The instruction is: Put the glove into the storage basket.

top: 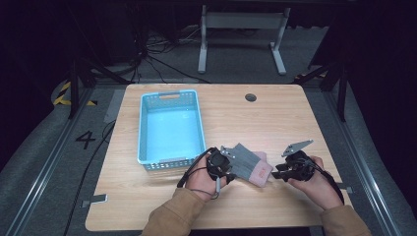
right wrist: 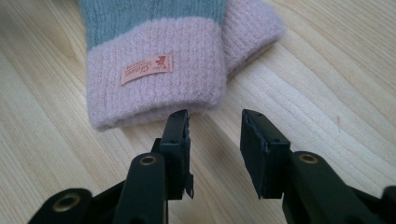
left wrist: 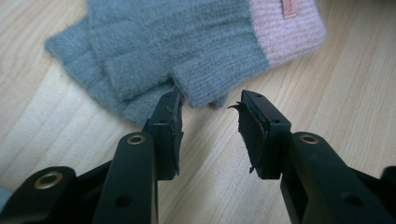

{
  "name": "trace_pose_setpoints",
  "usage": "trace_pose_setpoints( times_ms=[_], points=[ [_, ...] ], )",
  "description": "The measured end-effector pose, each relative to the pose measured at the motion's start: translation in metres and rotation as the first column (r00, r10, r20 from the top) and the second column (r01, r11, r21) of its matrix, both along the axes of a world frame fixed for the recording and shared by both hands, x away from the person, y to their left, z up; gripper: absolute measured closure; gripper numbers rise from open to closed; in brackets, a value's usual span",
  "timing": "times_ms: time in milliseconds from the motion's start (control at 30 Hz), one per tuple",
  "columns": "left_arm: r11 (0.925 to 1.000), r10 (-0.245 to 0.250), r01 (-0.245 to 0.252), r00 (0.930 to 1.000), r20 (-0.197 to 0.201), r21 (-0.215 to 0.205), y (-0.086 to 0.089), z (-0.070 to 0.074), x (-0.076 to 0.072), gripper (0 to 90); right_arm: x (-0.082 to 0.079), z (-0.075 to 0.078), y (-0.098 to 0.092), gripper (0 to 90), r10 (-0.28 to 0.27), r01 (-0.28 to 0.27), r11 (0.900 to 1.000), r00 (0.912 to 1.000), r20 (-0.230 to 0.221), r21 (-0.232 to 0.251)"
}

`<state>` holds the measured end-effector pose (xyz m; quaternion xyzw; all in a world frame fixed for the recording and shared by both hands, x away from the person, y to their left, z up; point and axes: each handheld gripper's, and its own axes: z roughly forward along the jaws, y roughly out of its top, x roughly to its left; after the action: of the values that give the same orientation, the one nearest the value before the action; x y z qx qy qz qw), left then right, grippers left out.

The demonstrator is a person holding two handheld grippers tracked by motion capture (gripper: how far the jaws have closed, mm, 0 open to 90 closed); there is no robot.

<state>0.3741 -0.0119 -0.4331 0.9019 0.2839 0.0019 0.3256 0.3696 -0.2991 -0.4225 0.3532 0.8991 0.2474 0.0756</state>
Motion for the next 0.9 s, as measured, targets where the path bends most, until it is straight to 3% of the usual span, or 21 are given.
trace_pose_setpoints(
  times_ms=[233,400,567,700,767,900],
  points=[
    [1.0,-0.006,0.006,1.0,-0.005,0.0,-0.005,-0.01,0.005,65.2,0.001,0.0,0.003,62.7,0.011,-0.011,1.0,0.9999,0.003,0.006],
    [0.9996,-0.014,0.014,0.9999,-0.002,0.025,-0.01,-0.015,0.006,68.0,0.002,-0.002,0.005,63.3,0.013,-0.013,1.0,0.9999,0.007,0.007],
    [0.9995,-0.005,0.004,0.9999,0.014,0.031,-0.011,-0.014,0.005,81.2,0.002,-0.003,0.008,66.7,0.02,-0.02,1.0,0.9997,0.015,0.005],
    [0.9993,0.004,-0.004,0.9999,0.009,0.037,-0.012,-0.013,0.005,86.6,0.001,-0.002,0.012,72.1,0.021,-0.021,1.0,0.9993,0.031,-0.006],
    [0.9992,0.002,-0.002,0.9999,0.013,0.04,-0.012,-0.013,0.004,87.8,0.001,-0.001,0.012,79.3,0.025,-0.024,1.0,0.9984,0.051,-0.02],
    [0.9995,-0.007,0.006,0.9995,0.03,0.032,-0.011,-0.007,0.002,88.4,-0.002,0.004,0.011,85.8,0.021,-0.02,1.0,0.996,0.087,-0.011]
  ],
)
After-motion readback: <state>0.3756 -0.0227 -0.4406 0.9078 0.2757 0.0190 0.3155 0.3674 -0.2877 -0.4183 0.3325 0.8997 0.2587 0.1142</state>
